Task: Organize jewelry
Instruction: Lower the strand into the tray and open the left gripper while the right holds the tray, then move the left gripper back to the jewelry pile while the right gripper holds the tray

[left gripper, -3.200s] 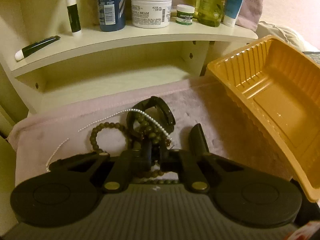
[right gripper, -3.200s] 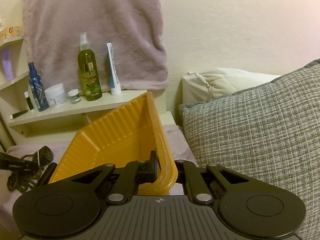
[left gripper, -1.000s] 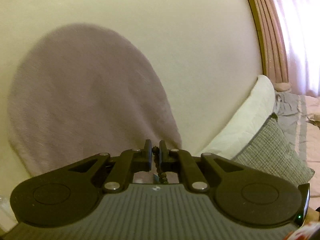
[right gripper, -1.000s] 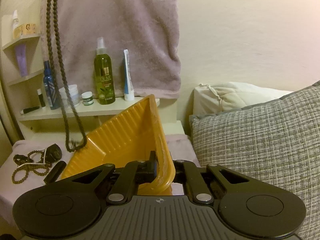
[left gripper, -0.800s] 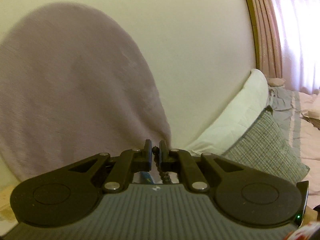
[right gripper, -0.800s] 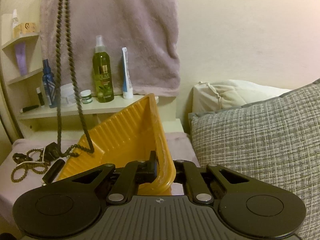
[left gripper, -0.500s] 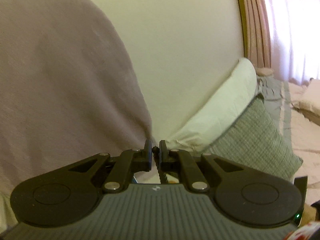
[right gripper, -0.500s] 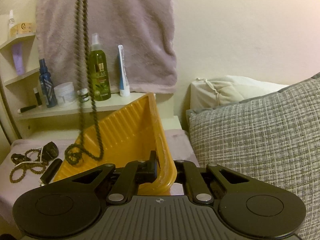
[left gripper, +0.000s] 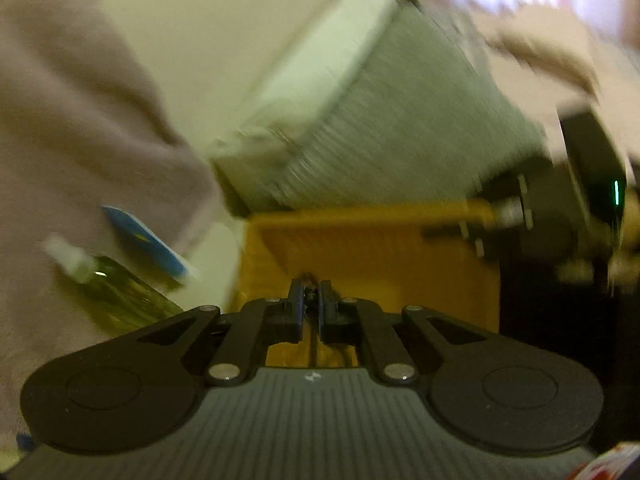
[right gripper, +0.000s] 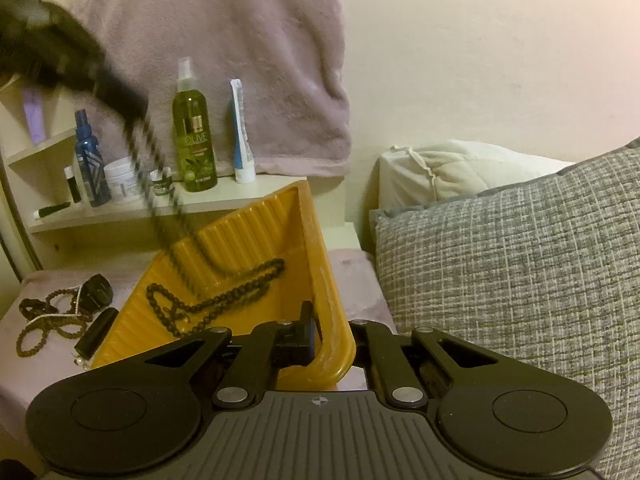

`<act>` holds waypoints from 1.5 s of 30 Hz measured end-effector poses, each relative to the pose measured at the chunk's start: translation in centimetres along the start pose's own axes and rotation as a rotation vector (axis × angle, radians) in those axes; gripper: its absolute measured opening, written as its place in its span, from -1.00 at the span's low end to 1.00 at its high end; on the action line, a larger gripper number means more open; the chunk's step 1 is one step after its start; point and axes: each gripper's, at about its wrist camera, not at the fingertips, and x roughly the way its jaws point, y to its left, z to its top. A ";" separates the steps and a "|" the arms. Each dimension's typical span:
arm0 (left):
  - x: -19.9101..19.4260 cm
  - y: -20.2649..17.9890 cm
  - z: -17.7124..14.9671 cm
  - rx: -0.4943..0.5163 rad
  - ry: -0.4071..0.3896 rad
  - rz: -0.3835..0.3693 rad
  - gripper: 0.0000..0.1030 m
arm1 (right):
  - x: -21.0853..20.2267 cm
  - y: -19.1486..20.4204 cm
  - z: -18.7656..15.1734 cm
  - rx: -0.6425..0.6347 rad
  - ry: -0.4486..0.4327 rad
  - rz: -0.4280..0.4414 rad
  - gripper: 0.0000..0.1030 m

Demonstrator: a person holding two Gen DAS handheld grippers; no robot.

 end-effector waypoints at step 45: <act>-0.2 -6.7 -21.5 -0.784 -0.080 0.497 -0.68 | -0.3 0.4 -0.3 0.014 0.010 -0.009 -0.89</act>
